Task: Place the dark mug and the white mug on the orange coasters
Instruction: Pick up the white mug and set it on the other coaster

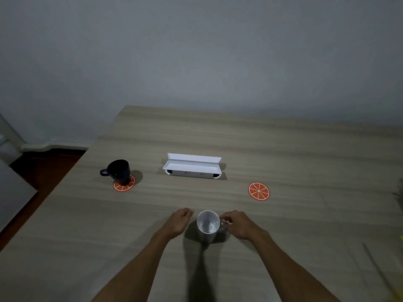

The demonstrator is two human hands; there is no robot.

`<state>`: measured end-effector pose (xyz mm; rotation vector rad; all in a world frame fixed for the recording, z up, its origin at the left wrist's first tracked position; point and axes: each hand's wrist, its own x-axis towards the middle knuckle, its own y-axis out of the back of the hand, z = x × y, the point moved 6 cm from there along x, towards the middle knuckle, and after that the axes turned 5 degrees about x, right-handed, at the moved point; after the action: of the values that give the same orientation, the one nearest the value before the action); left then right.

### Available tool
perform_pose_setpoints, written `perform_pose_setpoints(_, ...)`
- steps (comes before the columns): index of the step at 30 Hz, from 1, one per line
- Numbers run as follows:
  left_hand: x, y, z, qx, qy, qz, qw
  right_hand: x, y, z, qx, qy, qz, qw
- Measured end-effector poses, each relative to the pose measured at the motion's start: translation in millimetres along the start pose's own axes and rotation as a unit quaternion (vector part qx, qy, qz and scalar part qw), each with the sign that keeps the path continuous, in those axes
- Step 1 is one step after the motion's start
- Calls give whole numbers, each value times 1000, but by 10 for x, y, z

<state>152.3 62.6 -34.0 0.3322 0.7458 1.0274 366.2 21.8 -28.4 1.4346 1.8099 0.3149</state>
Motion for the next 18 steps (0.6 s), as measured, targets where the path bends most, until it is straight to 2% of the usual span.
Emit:
perform_pose_setpoints(4,55,-289,-252,-73,54,-32,995,81,-135,107,-2,4,57,998)
perform_pose_setpoints(7,79,-478,-337,-231,139,-57,961,112,-147,115,-19,26,89,996)
perform_pose_setpoints(9,104,-546,-391,-288,178,-63,939,107,-134,111,-15,36,91,995)
perform_pose_setpoints(14,107,-546,-359,-355,198,-88,910,114,-17,51,5,45,86,995)
perform_pose_setpoints(18,140,-426,-170,-376,181,-117,901,97,182,-109,19,54,86,995)
